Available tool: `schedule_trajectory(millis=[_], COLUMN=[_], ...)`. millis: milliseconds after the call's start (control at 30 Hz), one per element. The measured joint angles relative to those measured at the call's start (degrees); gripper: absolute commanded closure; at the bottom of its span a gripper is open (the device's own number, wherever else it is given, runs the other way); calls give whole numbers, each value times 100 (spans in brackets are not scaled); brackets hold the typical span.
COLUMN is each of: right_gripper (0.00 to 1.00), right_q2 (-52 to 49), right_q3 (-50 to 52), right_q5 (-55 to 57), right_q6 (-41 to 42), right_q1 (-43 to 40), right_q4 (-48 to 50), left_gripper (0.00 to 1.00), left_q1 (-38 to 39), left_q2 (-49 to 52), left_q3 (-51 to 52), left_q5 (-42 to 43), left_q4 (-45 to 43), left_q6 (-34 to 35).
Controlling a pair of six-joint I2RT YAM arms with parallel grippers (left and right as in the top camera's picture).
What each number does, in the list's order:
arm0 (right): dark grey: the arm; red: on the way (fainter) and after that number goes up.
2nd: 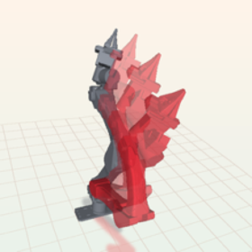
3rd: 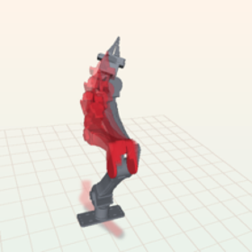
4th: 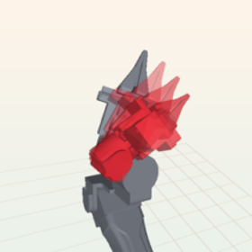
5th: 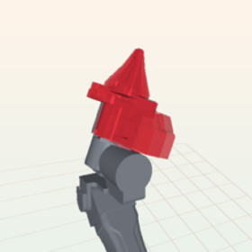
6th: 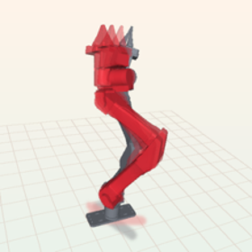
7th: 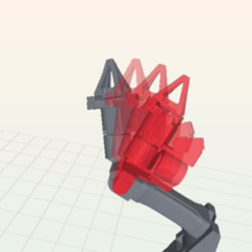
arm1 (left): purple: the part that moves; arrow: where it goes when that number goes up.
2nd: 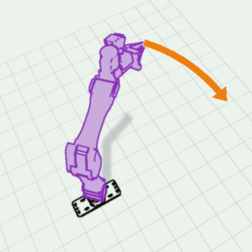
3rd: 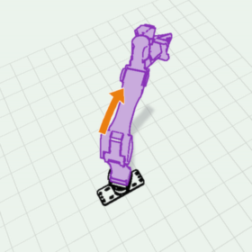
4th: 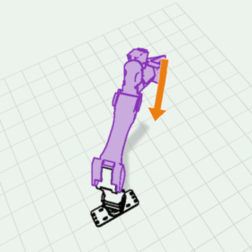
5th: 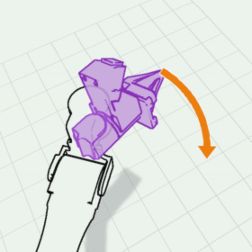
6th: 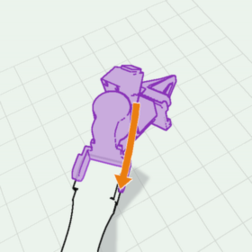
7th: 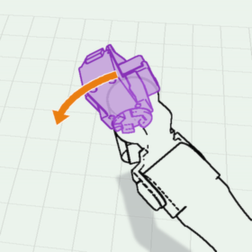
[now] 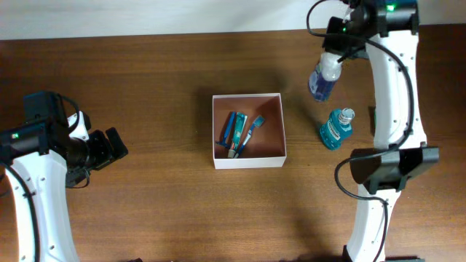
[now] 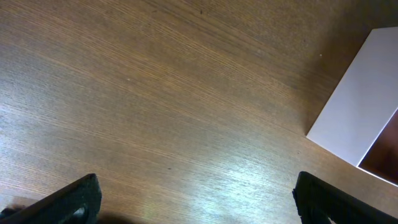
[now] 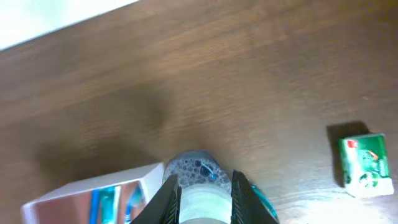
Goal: Pack container
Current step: 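Lift the spray bottle and carry it over the pink box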
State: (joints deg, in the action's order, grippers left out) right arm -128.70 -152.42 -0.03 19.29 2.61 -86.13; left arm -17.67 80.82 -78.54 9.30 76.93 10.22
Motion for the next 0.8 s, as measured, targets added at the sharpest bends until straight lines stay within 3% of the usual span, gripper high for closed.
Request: schedule_trajectory(millis=[267, 800], right_gripper=[80, 79], right_q2=[0, 28], right_q3=[-645, -748], right_q5=[-457, -433], right_q6=[-164, -116], right_q1=[127, 1558], right_q4=[-730, -1086], left_gripper=[1, 1], left_q1=[0, 0], left_q2=[0, 0], left_q3=[0, 0], left_q5=[0, 0], left_q4=[2, 0], left_q6=[2, 2])
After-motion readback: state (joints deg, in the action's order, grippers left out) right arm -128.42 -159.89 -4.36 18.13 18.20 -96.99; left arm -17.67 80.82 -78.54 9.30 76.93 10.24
